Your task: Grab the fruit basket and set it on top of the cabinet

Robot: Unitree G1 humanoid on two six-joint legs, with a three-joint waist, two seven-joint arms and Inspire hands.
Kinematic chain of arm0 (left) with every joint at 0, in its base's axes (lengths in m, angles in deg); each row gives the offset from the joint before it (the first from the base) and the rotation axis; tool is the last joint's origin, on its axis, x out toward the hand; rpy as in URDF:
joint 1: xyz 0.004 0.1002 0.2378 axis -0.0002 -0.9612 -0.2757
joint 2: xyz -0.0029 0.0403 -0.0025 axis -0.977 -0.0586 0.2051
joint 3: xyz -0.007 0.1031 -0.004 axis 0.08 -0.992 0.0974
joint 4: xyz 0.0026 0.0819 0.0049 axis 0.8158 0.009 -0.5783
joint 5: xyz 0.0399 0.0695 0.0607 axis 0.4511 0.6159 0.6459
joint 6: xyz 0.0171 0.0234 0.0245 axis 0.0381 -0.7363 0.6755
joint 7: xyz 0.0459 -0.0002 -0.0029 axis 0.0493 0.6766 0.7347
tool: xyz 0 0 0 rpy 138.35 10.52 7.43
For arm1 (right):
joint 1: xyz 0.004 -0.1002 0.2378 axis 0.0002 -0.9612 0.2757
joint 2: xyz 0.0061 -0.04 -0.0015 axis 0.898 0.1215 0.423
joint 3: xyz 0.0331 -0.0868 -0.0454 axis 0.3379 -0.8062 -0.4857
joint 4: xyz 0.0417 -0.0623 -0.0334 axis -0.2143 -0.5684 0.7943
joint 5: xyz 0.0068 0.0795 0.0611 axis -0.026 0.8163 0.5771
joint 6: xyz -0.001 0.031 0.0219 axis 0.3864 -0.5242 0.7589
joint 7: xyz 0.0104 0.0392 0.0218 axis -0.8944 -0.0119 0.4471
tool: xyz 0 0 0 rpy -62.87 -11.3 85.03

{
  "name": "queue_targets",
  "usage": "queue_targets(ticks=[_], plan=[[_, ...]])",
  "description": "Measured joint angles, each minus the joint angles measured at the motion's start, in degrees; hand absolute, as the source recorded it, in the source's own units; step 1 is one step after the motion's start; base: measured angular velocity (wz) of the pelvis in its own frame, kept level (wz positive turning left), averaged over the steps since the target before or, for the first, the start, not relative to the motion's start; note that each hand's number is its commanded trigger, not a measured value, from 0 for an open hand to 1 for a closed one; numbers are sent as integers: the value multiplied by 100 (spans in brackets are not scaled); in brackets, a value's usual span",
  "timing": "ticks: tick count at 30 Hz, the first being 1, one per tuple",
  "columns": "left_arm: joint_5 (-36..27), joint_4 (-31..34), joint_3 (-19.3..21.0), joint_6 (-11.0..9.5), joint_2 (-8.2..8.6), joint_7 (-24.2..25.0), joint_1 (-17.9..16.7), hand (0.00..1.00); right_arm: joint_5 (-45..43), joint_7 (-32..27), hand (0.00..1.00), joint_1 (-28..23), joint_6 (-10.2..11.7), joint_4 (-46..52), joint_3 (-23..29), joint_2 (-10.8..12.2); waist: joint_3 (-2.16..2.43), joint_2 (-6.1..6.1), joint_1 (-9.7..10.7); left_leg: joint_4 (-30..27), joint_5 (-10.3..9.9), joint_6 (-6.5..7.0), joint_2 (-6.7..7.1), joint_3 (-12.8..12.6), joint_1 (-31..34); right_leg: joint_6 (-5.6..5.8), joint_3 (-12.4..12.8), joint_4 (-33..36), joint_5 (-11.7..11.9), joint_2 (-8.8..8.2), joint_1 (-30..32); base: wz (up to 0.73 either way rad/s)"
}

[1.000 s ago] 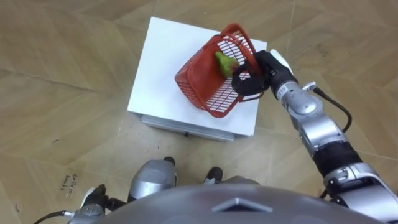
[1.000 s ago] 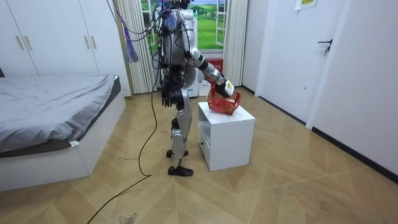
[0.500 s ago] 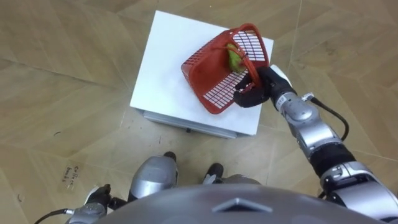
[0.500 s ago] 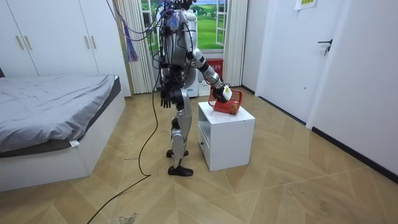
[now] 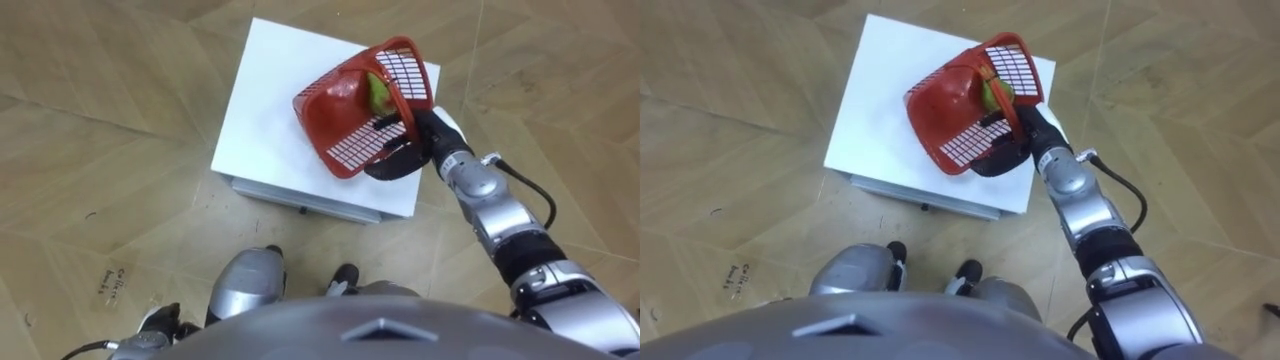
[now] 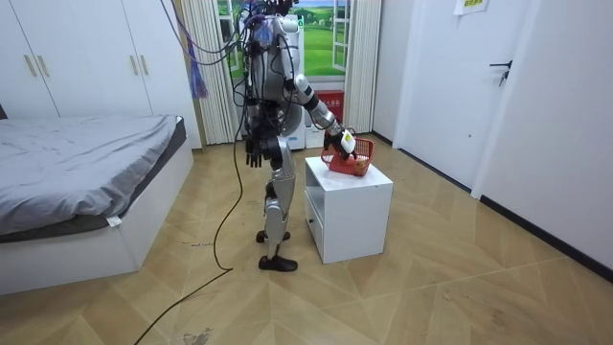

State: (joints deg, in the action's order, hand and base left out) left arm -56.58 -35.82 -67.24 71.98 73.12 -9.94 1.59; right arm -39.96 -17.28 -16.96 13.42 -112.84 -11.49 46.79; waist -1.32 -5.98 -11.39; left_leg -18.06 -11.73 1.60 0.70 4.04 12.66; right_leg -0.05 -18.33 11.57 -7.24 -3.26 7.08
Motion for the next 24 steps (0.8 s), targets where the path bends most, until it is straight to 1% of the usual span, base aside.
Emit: queue_targets(ticks=[7, 9, 10, 11, 12, 14, 15, 20, 24], plan=[[3, -3, 16, 0, 16, -52, 2, 0, -44, 60, 0, -2, 2, 157, 2, 1, 5, 15, 10, 0, 0, 4, -2, -14, -41, 0, 19, 8, 0, -6, -29, 0], [3, 0, 3, 30, 35, -112, 4, 0, -67, 58, 0, -15, 67, 193, -33, 14, -3, 61, 11, 12, 0, 4, -5, -27, -123, 1, 58, 7, 0, -6, -75, -2], [4, 17, 3, 47, 41, -113, 3, 0, -105, 60, 0, -29, 67, 201, -55, 22, 2, 79, 23, 21, -1, 5, -6, -32, -136, 1, 54, 5, 0, -7, -95, 0], [7, 27, 3, 79, 56, -113, 3, 0, -207, 61, 0, -135, 68, 321, -86, 26, 35, 119, 28, 29, -2, 7, -6, -29, -140, 9, 38, 5, -5, -14, -107, 0], [8, 38, 3, 98, 69, -113, 6, 0, -262, 71, 0, -234, 71, 452, -108, 31, 51, 148, 39, 32, -1, 8, -7, -30, -144, 23, 35, 7, -14, -24, -108, 0], [8, 61, 7, 106, 76, -116, 8, 0, -281, 82, 0, -337, 101, 534, -109, 59, 61, 183, 67, 44, 0, 9, -5, -51, -166, 24, 47, 8, -14, -26, -114, -4], [8, 62, 9, 110, 76, -133, 5, 0, -282, 126, 0, -388, 103, 541, -110, 62, 59, 190, 72, 66, 0, 9, -2, -74, -218, 25, 65, 8, -15, -25, -148, -7], [172, 132, 13, 122, 85, -142, 9, 0, -250, 210, 0, -598, 99, 822, -111, 49, 63, 178, 130, 124, 0, 9, -2, -123, -316, 38, 113, -2, -24, -19, -207, -5], [225, 236, 14, 130, 88, -134, 10, 0, -242, 236, 0, -601, 99, 926, -111, 49, 70, 164, 174, 143, -1, 10, -5, -171, -347, 38, 138, -2, -24, -17, -209, -5]])
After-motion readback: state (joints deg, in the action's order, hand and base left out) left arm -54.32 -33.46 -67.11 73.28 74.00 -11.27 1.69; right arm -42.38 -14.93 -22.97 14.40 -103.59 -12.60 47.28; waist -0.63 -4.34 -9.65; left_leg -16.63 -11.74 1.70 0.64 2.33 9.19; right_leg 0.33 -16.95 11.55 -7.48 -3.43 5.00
